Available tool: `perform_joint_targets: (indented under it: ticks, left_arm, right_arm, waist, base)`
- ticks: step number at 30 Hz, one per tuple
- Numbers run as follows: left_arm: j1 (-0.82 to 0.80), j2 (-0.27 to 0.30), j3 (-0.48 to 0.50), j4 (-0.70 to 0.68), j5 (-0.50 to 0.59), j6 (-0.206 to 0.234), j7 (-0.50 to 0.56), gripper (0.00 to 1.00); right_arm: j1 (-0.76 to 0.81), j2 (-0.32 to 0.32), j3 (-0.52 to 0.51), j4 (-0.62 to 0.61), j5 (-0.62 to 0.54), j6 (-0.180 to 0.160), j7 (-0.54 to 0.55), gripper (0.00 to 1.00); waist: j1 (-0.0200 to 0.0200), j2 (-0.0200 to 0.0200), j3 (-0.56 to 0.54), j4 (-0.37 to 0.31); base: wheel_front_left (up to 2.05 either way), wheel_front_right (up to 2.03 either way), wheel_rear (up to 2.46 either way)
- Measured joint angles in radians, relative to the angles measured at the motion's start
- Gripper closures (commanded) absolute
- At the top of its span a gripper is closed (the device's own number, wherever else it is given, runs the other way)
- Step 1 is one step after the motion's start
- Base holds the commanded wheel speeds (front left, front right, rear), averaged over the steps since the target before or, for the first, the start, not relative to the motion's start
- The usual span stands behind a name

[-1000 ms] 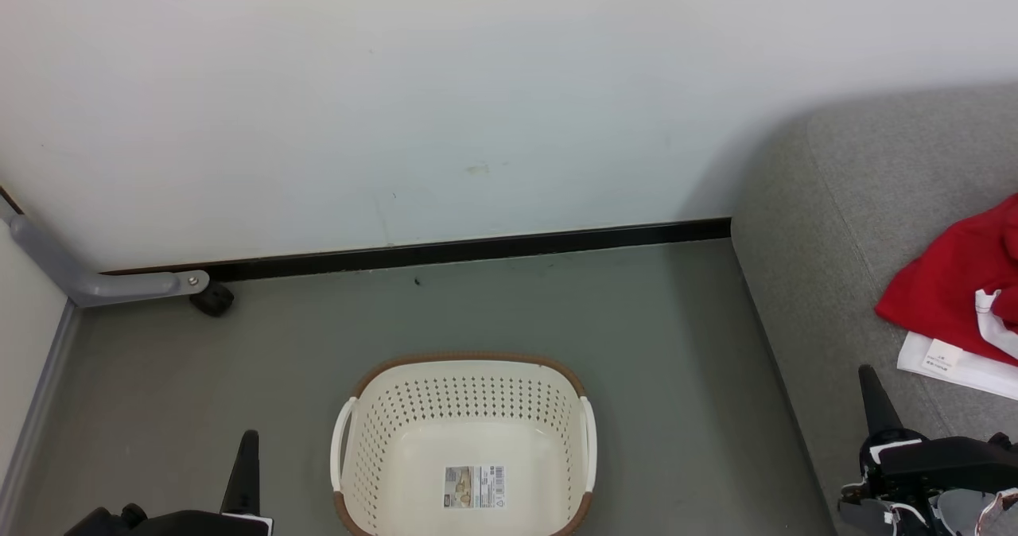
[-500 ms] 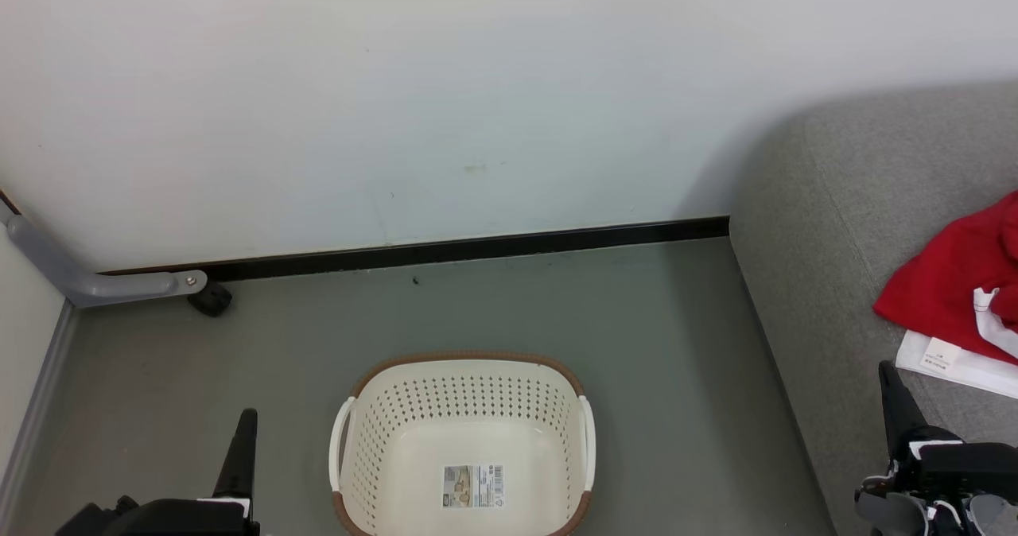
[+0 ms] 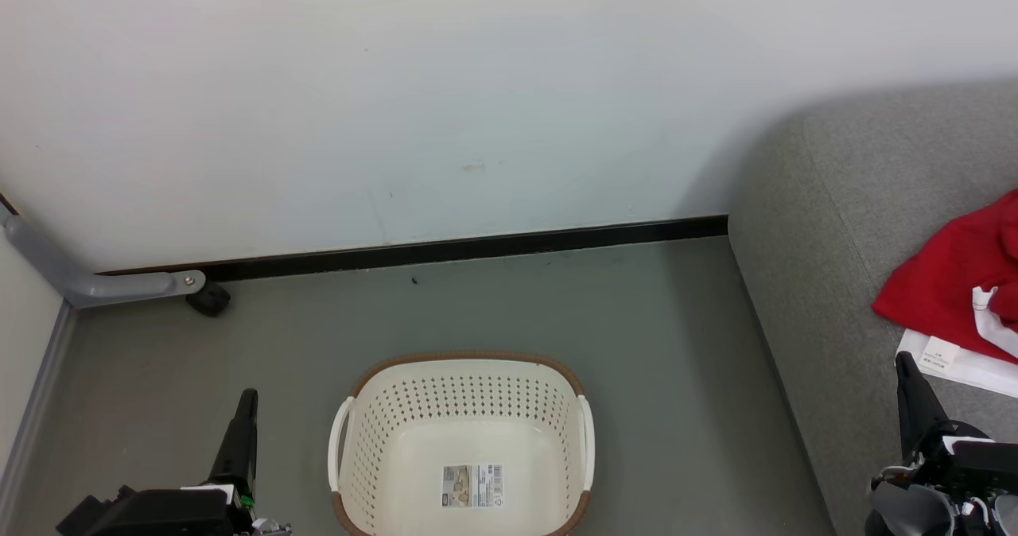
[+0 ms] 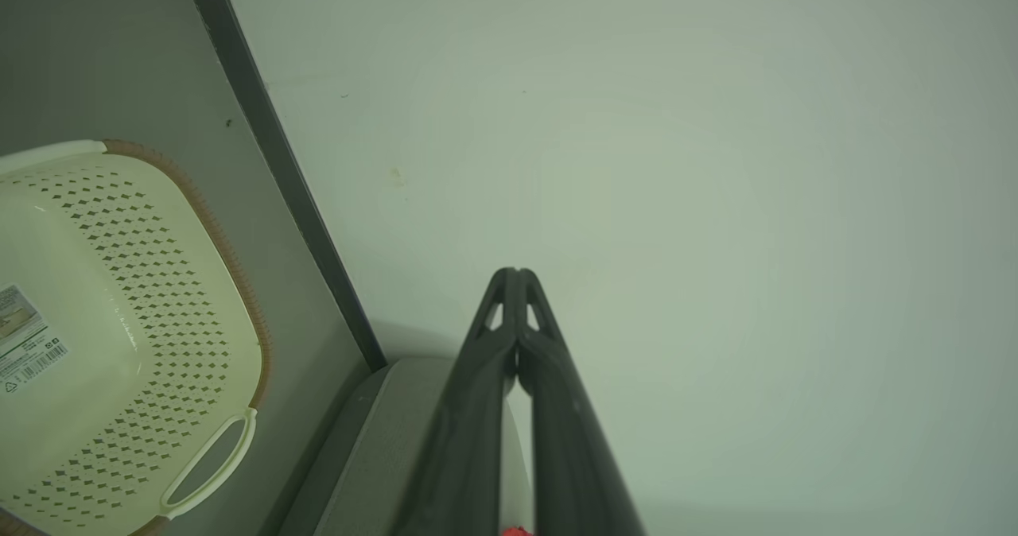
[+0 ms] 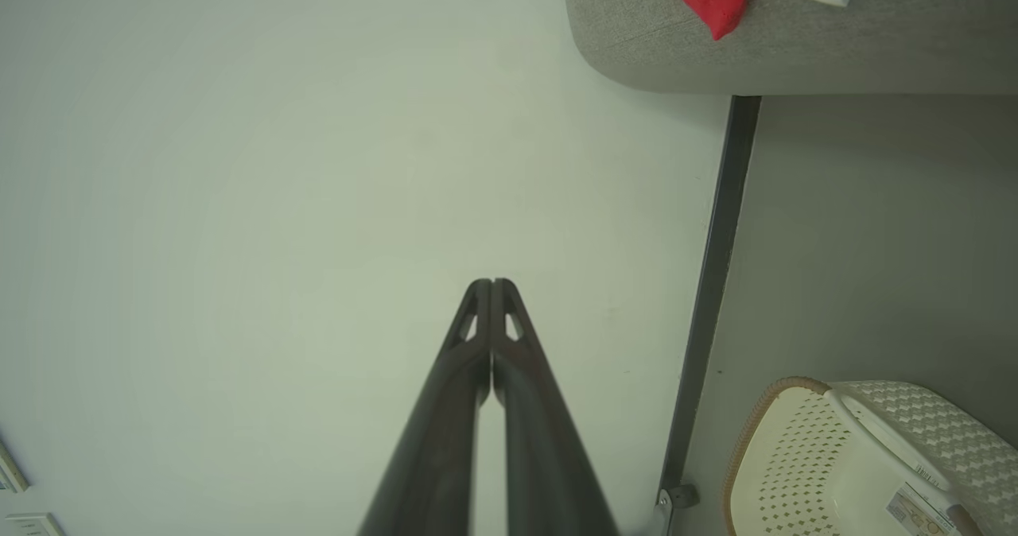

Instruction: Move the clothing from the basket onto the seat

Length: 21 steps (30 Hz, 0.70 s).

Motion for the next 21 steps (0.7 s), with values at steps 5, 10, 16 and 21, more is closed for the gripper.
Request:
perform_joint_targets:
  ticks: [5, 10, 16, 21]
  left_arm:
    - [-0.001, -0.001, 0.0, 0.0, -0.01, 0.0, 0.0, 1.0]
    - [-0.001, -0.001, 0.0, -0.001, -0.011, 0.0, 0.0, 1.0]
    - [-0.001, -0.001, 0.0, -0.001, -0.011, 0.0, 0.0, 1.0]
    - [-0.001, -0.001, 0.0, -0.001, -0.011, 0.0, 0.0, 1.0]
  right_arm:
    - [0.0, 0.001, 0.0, -0.001, 0.0, 0.0, 0.0, 1.0]
    - [0.0, 0.001, 0.0, -0.001, 0.0, 0.0, 0.0, 1.0]
    - [0.0, 0.001, 0.0, -0.002, 0.0, 0.0, 0.0, 1.0]
    - [0.001, 0.001, 0.0, -0.002, 0.0, 0.0, 0.0, 1.0]
  waist:
    - [0.0, 0.0, 0.0, 0.0]
    - [0.0, 0.0, 0.0, 0.0]
    - [0.0, 0.0, 0.0, 0.0]
    - [0.0, -0.0001, 0.0, 0.0]
  base:
    - [0.0, 0.0, 0.0]
    - [0.0, 0.0, 0.0]
    - [0.0, 0.0, 0.0]
    - [0.0, 0.0, 0.0]
